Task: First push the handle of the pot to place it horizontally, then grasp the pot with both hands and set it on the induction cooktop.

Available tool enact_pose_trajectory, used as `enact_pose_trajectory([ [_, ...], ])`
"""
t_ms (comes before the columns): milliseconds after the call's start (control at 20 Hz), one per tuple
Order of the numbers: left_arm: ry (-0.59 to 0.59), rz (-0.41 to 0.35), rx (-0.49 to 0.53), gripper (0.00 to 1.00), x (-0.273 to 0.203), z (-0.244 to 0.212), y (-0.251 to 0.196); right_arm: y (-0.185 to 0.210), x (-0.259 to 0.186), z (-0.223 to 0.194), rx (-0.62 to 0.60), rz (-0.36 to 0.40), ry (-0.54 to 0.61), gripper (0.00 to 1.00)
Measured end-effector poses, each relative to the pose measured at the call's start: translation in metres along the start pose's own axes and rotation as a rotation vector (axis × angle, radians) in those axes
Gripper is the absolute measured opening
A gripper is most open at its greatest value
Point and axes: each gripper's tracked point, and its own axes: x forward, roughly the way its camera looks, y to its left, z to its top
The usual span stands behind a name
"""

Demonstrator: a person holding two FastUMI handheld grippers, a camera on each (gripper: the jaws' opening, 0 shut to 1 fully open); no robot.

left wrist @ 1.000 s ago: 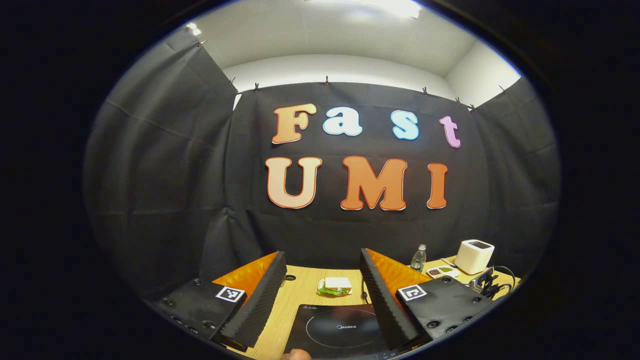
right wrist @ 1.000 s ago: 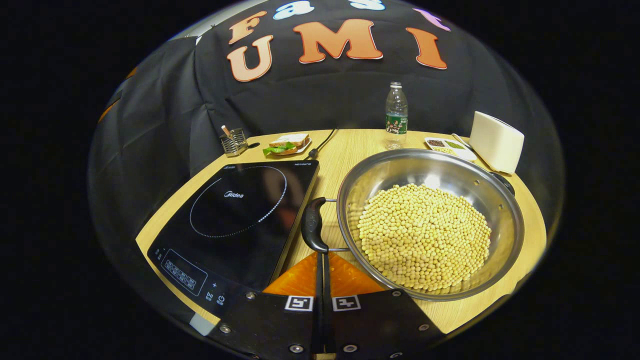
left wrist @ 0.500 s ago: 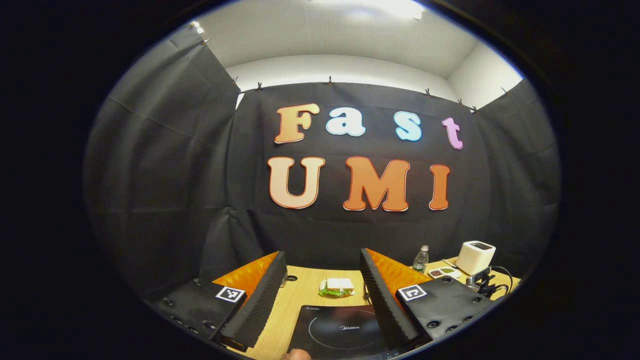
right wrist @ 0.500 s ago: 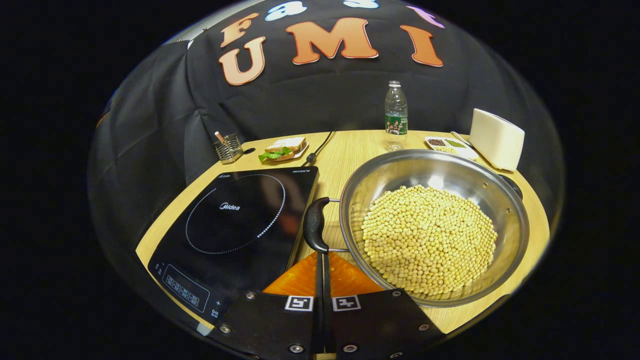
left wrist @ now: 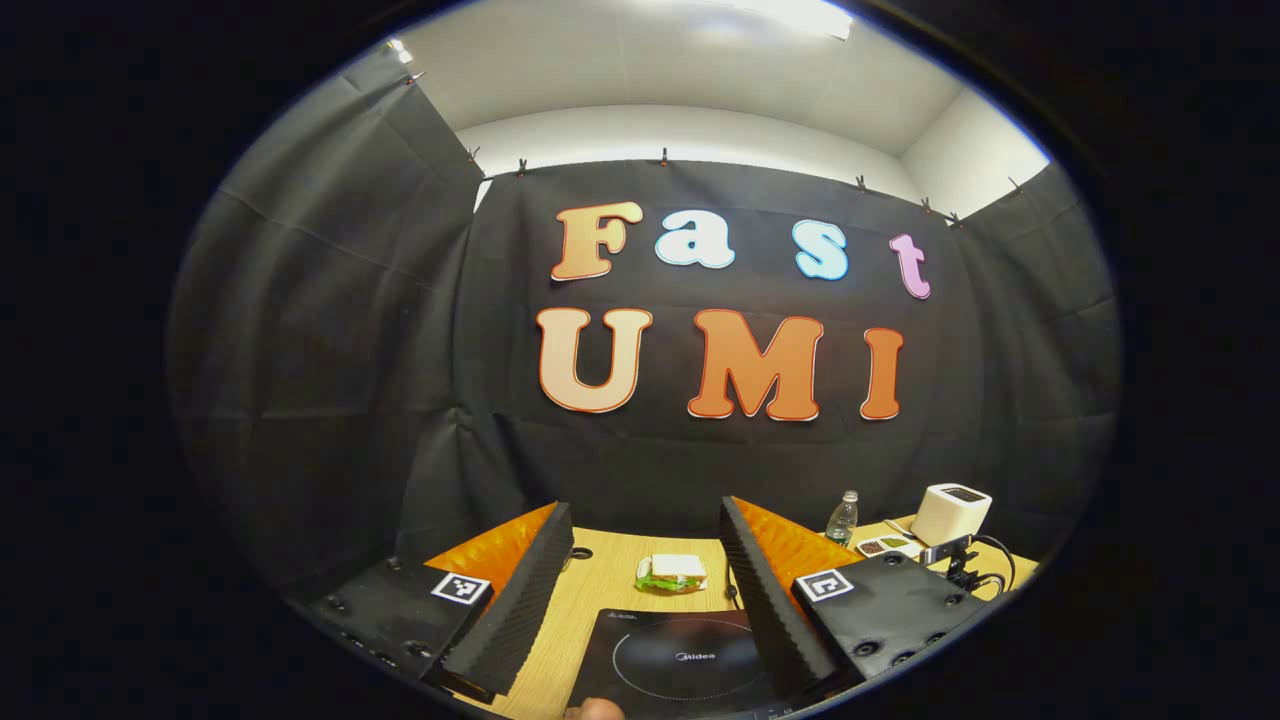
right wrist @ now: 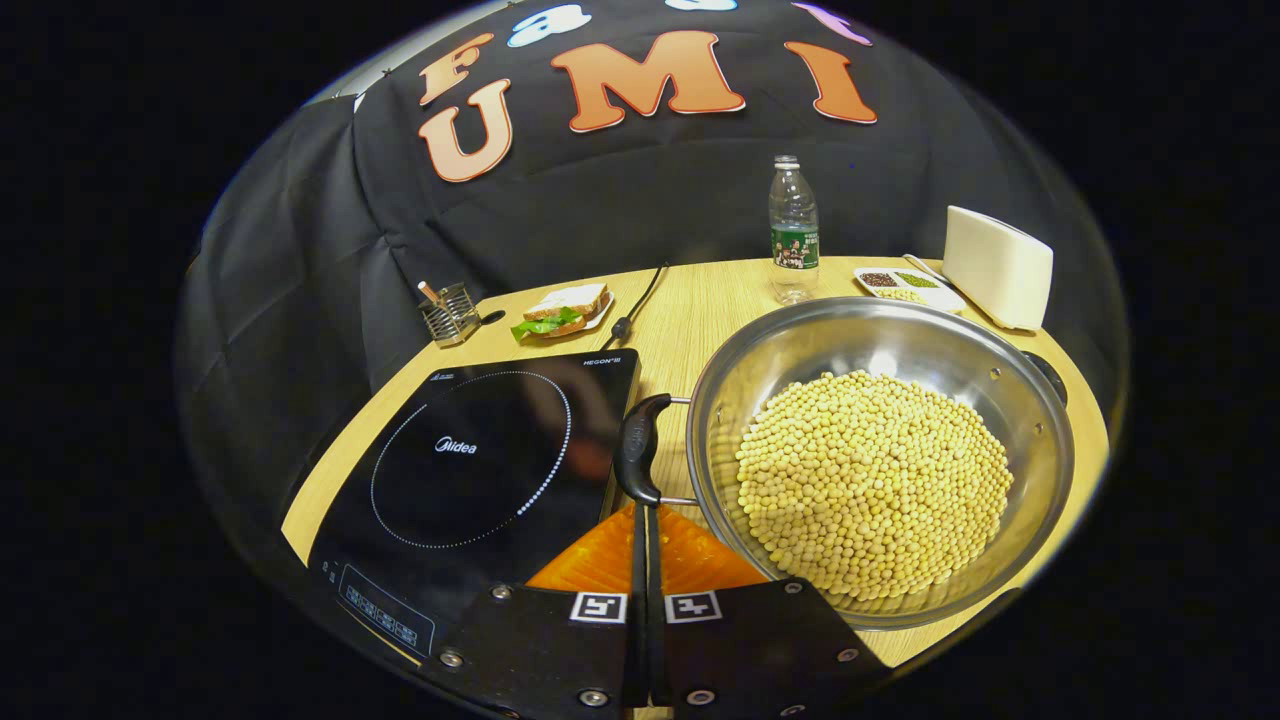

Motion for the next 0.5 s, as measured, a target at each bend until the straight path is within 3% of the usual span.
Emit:
enact_pose_trajectory([
  [500,-0.008,0.017,-0.006,0.96,-0.009,0.004,0.006,0.004,0.014,0.010,0.033,0.006,-0.003,0.00],
])
